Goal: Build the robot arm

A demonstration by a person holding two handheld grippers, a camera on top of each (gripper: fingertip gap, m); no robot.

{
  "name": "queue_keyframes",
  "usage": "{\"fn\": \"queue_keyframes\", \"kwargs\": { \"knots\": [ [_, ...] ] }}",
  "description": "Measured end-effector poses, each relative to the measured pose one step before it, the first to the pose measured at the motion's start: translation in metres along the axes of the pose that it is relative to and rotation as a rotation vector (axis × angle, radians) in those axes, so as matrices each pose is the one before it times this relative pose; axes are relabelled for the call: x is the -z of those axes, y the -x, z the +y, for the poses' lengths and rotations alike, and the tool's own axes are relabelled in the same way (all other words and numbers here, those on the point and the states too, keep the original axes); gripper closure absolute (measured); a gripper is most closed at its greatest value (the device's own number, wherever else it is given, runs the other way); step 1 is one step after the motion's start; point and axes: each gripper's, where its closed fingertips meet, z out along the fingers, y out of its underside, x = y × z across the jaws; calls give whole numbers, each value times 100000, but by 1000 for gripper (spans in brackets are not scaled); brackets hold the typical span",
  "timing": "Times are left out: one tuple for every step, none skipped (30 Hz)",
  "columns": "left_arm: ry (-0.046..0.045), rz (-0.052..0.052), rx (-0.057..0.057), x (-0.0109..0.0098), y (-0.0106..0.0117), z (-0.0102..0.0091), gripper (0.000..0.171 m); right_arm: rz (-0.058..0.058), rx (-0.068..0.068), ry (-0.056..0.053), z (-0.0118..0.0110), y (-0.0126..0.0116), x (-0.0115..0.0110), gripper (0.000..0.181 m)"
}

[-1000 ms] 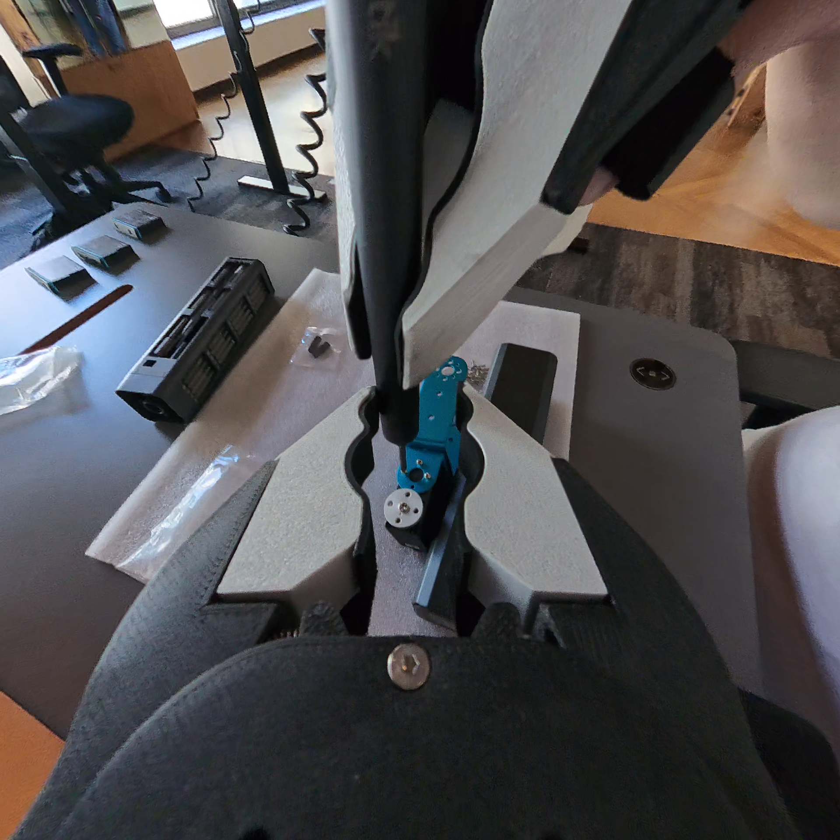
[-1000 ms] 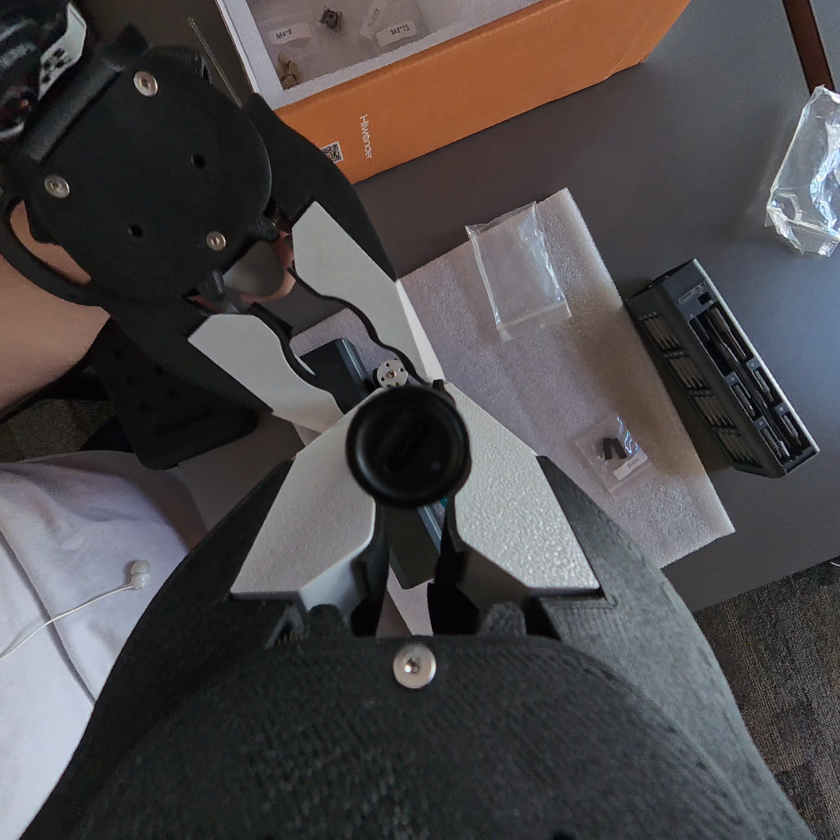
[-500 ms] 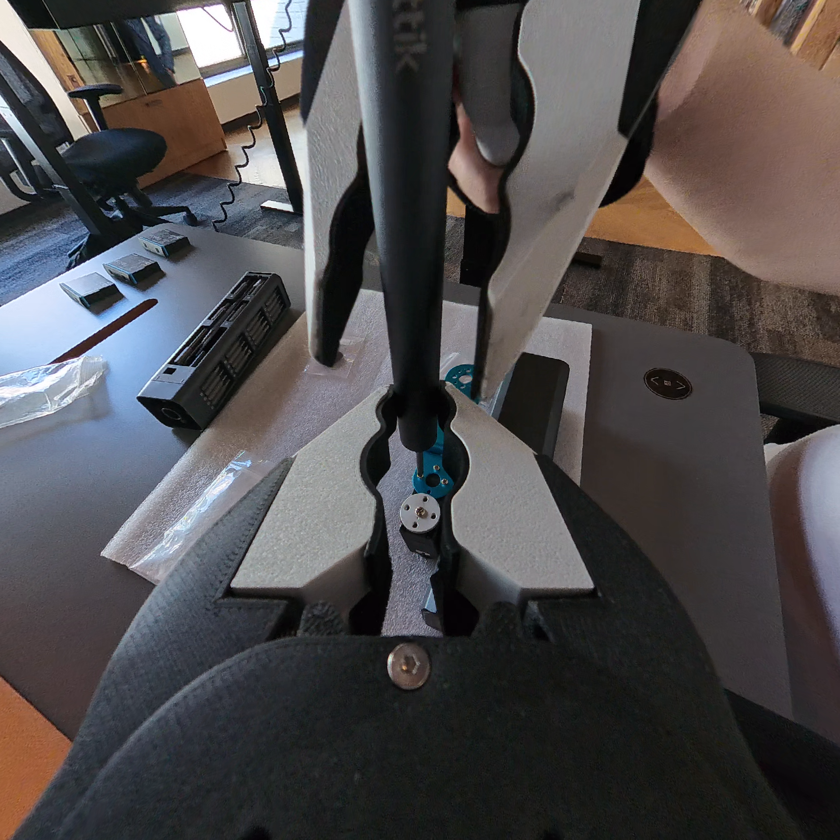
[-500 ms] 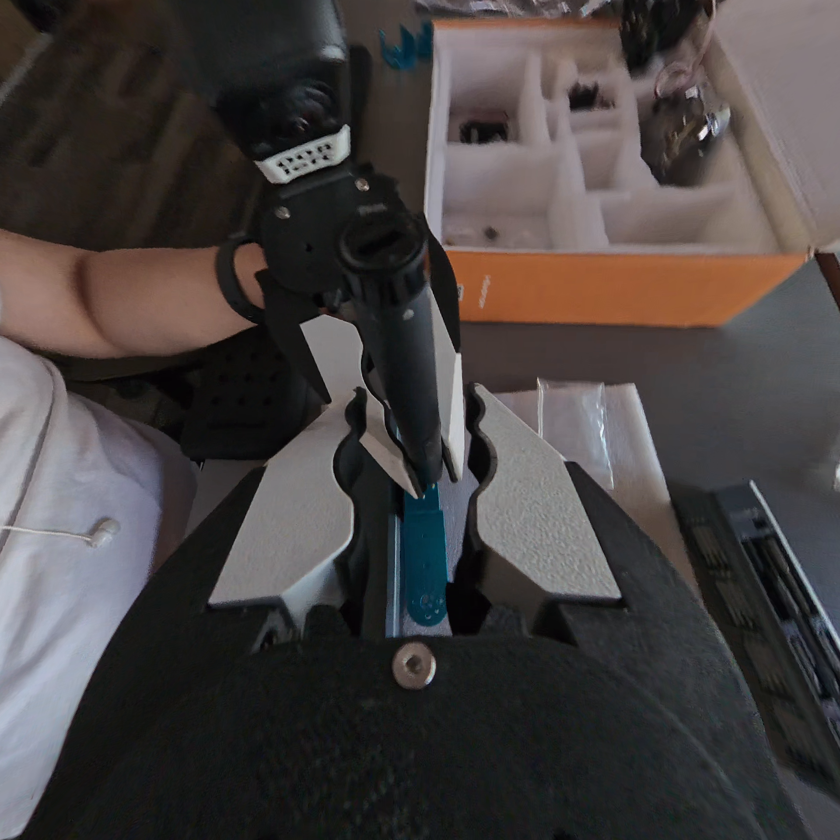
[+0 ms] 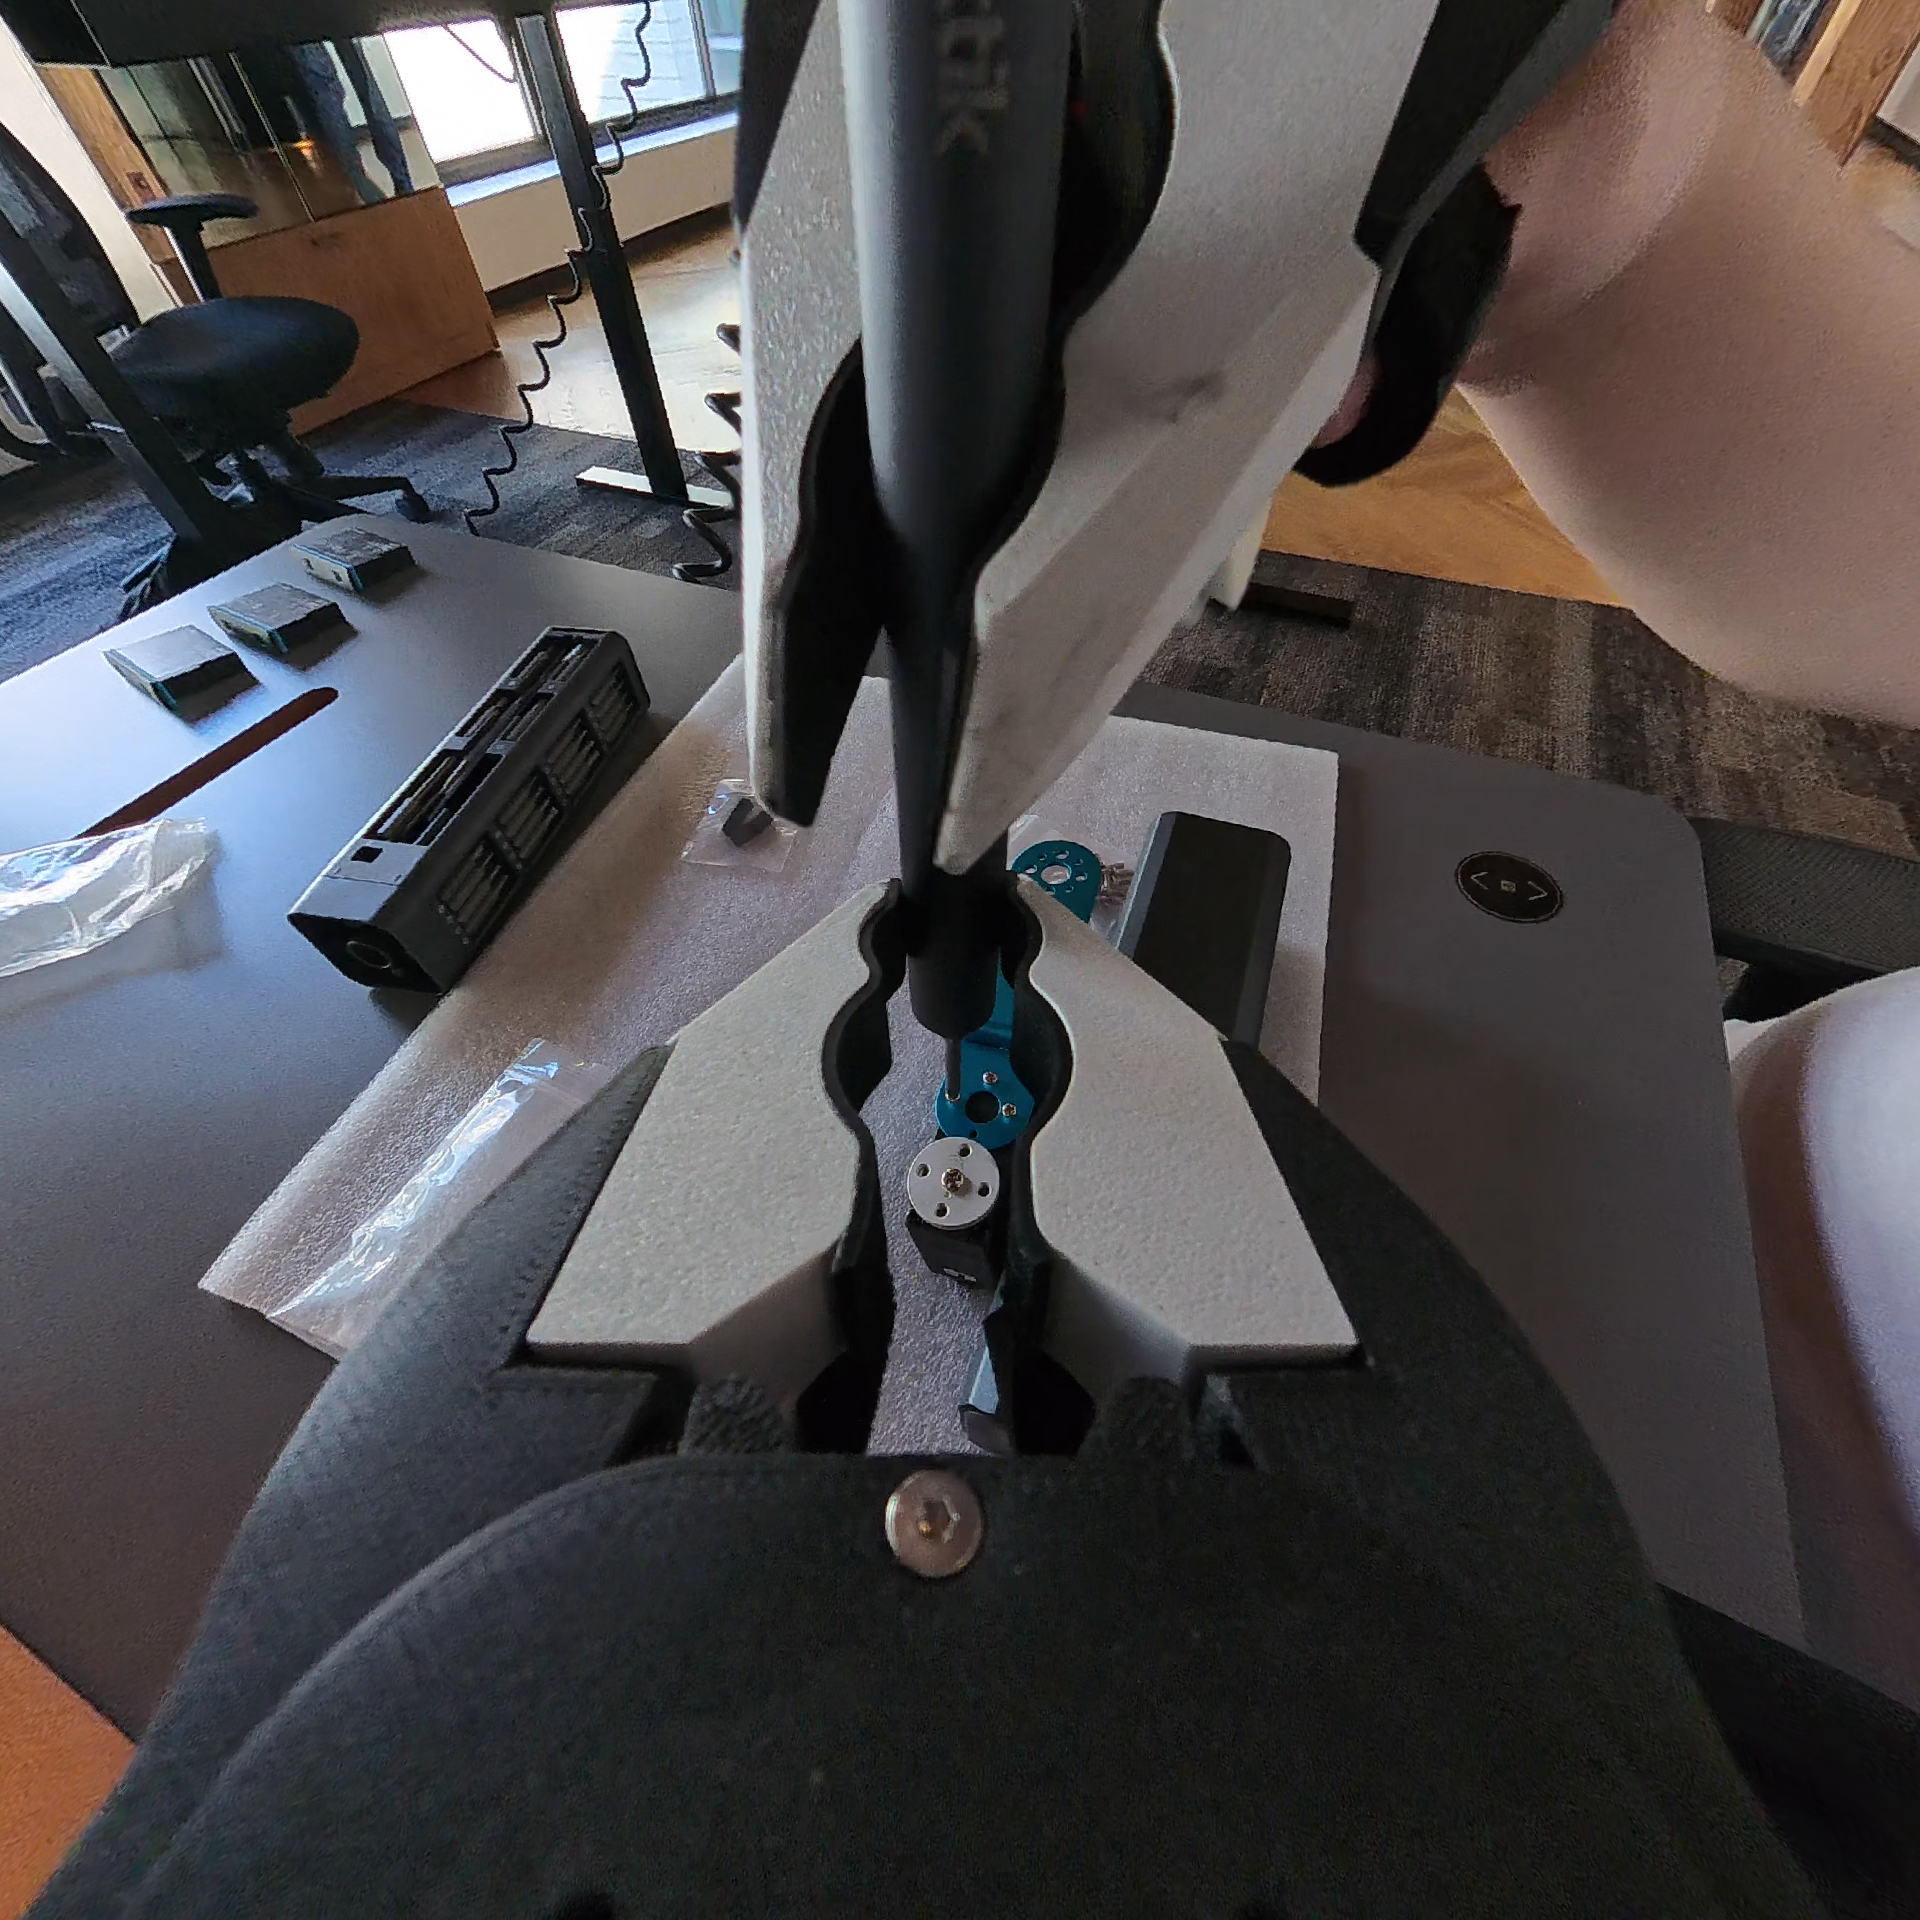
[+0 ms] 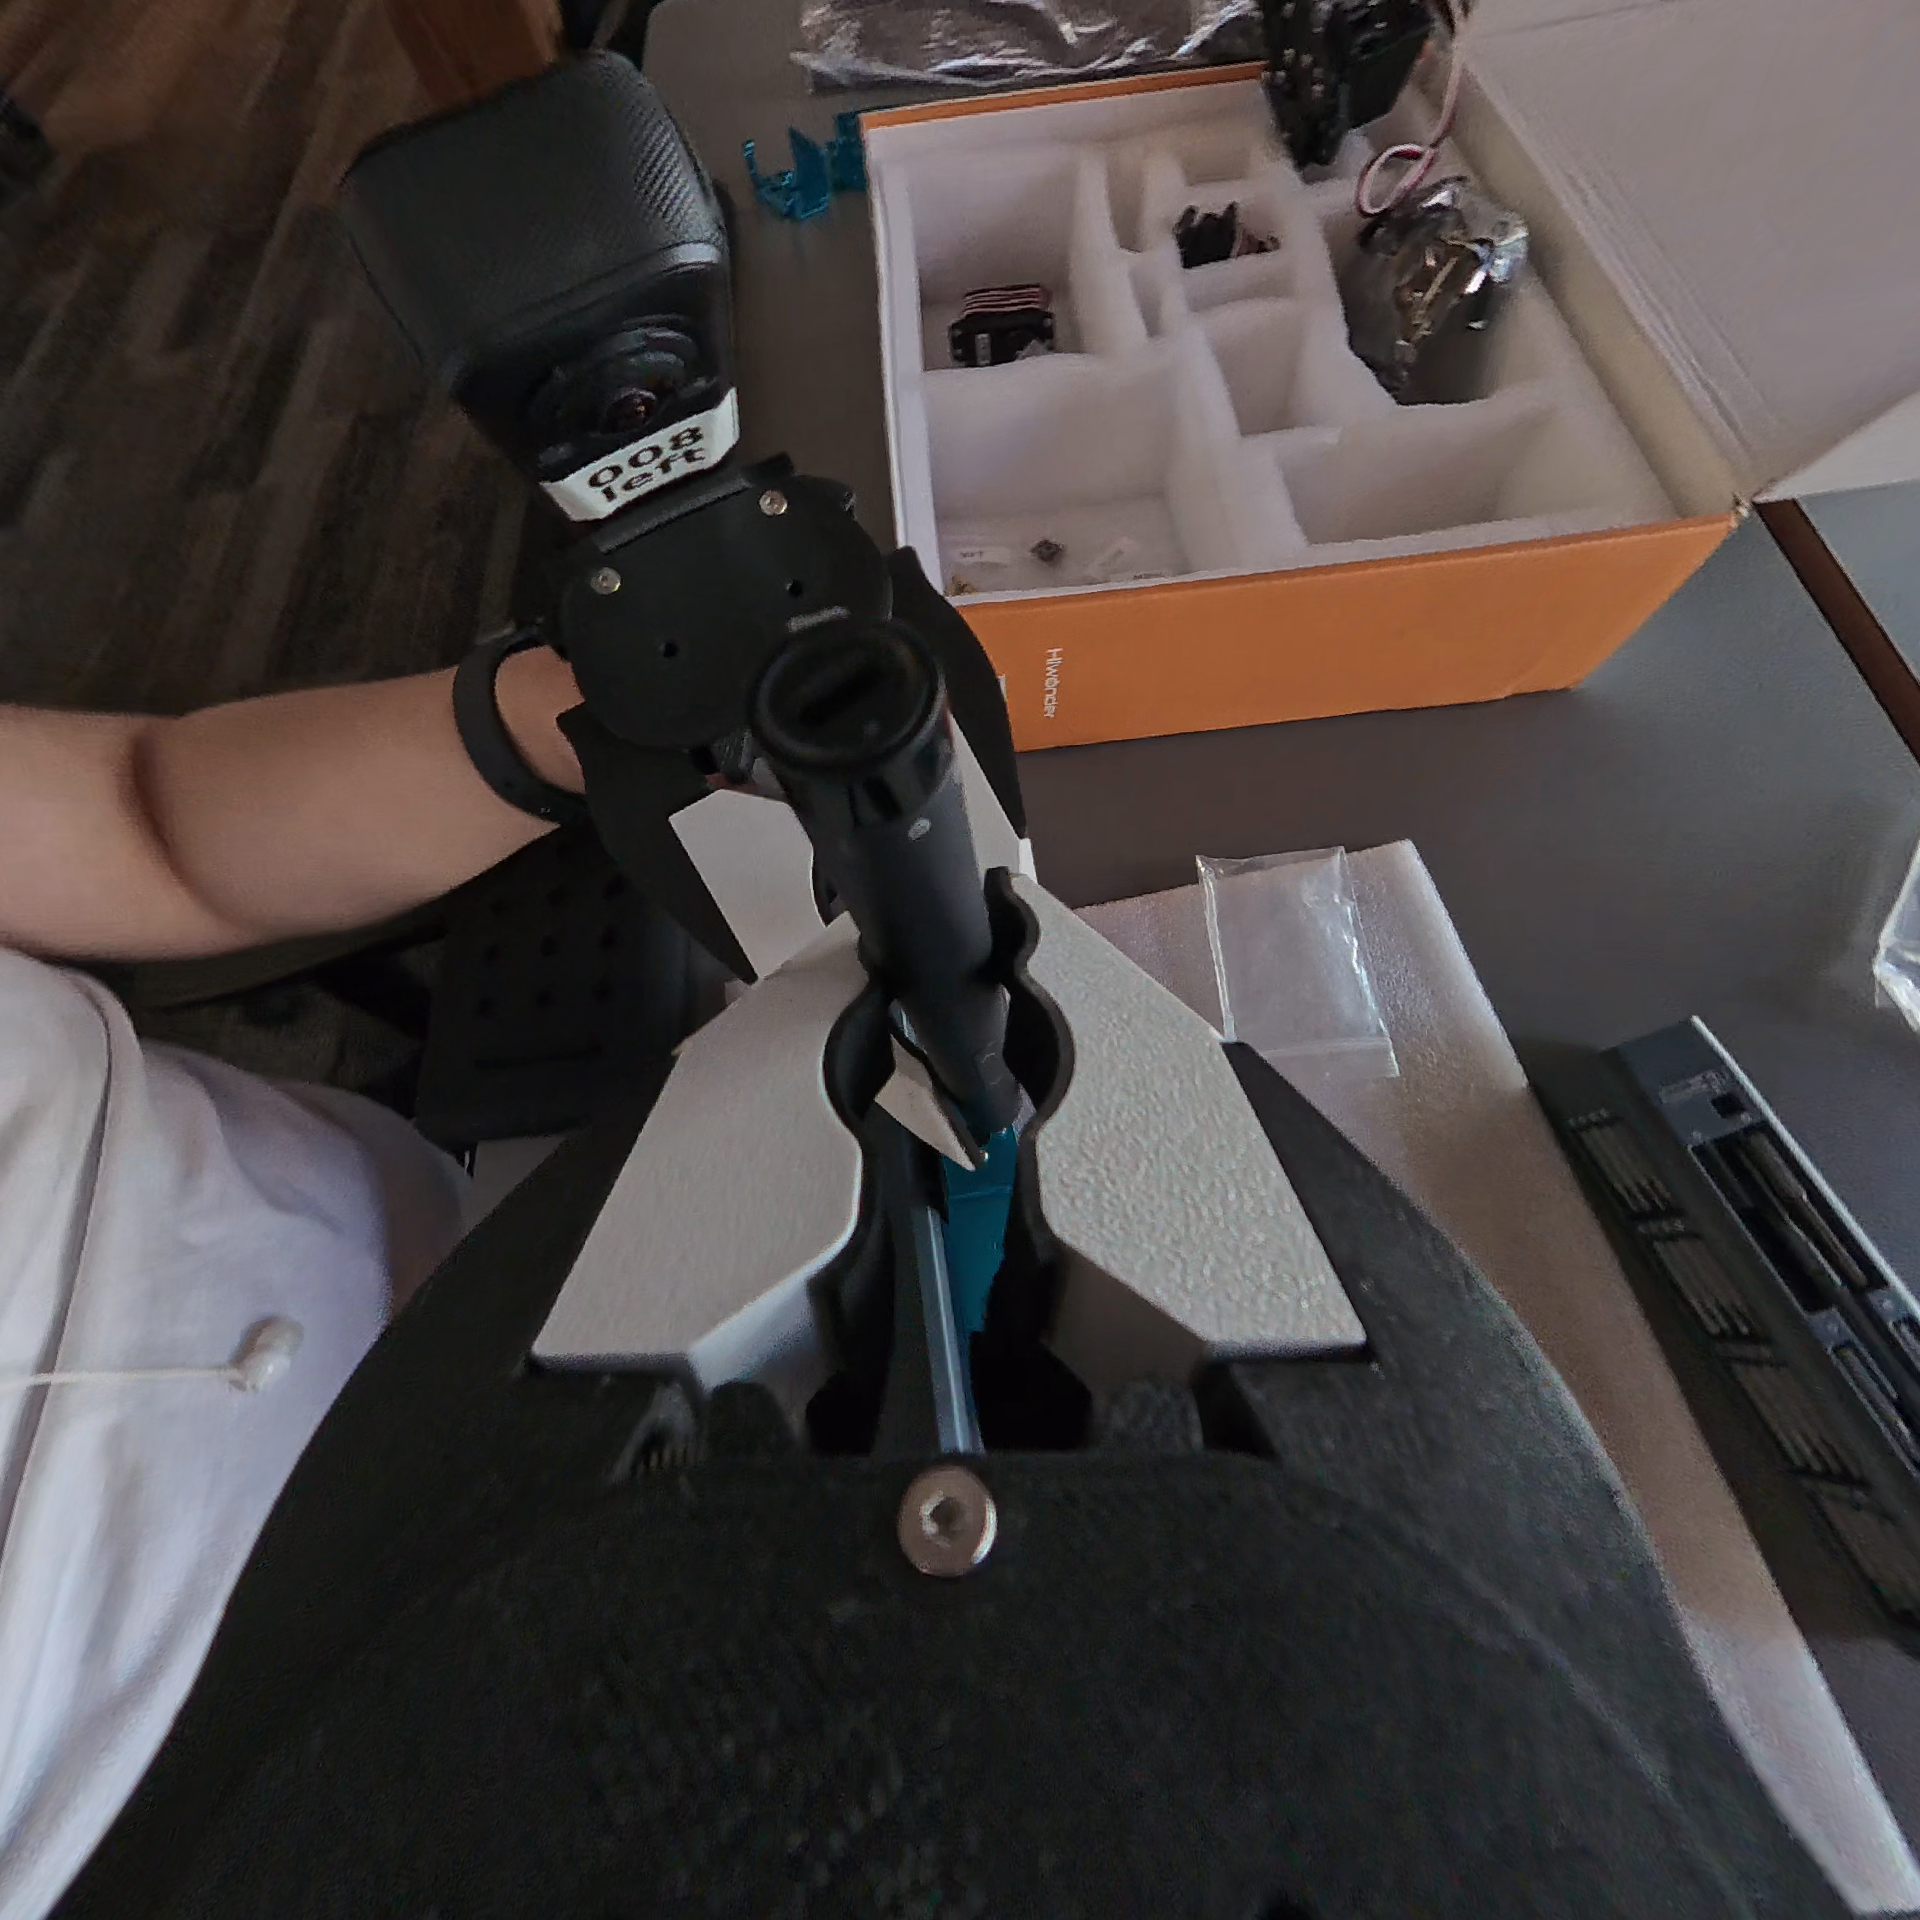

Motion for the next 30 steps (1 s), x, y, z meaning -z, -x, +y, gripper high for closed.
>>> {"fn": "queue_keyframes", "kwargs": {
  "knots": [
    [0, 400, -108, 4, -34, -9, 155, 2123, -1404, -898, -9, -42, 15, 165],
    [101, 512, -146, 14, -47, -4, 155, 2184, -1171, -869, -13, -30, 19, 166],
    [120, 563, -66, -3, -37, -8, 155, 2488, -1162, -797, -12, -89, 16, 166],
    [117, 619, 61, -17, -10, -1, 155, 2665, -1105, -827, -28, -131, 18, 166],
    [171, 905, 105, -7, -25, -2, 155, 2276, -948, -716, -15, -84, 7, 166],
    [226, 1075, -150, -2, -31, 6, 155, 2067, -980, -559, -11, -75, 12, 166],
    [235, 1086, -431, 14, -42, 1, 155, 1878, -1129, -543, -24, -52, -8, 166],
    [77, 1258, -484, 13, -36, 4, 155, 1642, -1119, -359, -19, -42, -25, 166],
    [-107, 1623, -101, 30, -47, 11, 155, 1529, -633, -160, -16, -20, -18, 166],
    [-188, 1516, 344, 23, -42, -2, 155, 1789, -728, 1, -13, -79, -15, 166],
    [-202, 1138, 495, -2, -18, -4, 155, 1818, -296, -41, -16, -83, -16, 166],
    [-164, 649, 398, 1, 7, 1, 155, 1676, 204, -42, -7, -79, -19, 166],
    [-311, 80, 176, -9, -6, -7, 155, 1040, 443, -72, -22, -36, -14, 167],
    [-376, -67, 44, 25, -33, -2, 155, -338, 1167, -131, -7, 125, -20, 167],
    [-460, -110, 166, 54, -56, 8, 154, -686, 643, 3, 3, 121, 2, 167],
    [-432, -322, 552, 51, -45, 10, 154, -509, -262, 267, 24, 40, 37, 167],
    [18, -90, 824, 29, -65, 44, 152, -347, 387, 382, 35, -8, 37, 167],
    [-82, 686, 1195, 8, -224, -28, 147, -148, 82, 287, 23, -65, 53, 167],
    [-11, -124, 922, -33, -113, -73, 144, 38, -561, 67, 21, -106, 30, 166],
    [248, -1574, -81, -66, 96, 3, 145, -113, -434, -150, 5, -65, 18, 166],
    [41, -1718, -667, -119, 105, -17, 146, -145, -227, -217, 11, -26, 16, 167],
    [88, -1399, -446, -141, 39, -42, 146, 43, -154, -180, 8, -37, 25, 167],
    [136, -1962, 12, -114, 146, -52, 148, 72, -169, -202, 11, -20, 31, 166],
    [49, -2777, 148, -46, 305, -52, 154, 23, -180, -227, 8, 7, 30, 166],
    [-369, -985, -177, -50, 67, -38, 154, 569, -268, -147, 14, -73, 27, 166],
    [-350, -339, -189, -23, 10, 5, 154, 249, -470, -178, 18, -14, 20, 166],
    [-76, 27, -852, 2, -9, 23, 154, 246, -551, -302, 1, 11, 11, 166],
    [253, 366, -1176, 18, -32, 45, 155, 562, -481, -433, -15, 22, -19, 166],
    [535, 944, -610, 18, -23, 38, 155, 1085, -449, -423, -9, 6, -16, 167],
    [439, 1653, -178, 33, -54, 33, 155, 1336, -233, -103, -7, 0, -10, 166]
  ]
}}
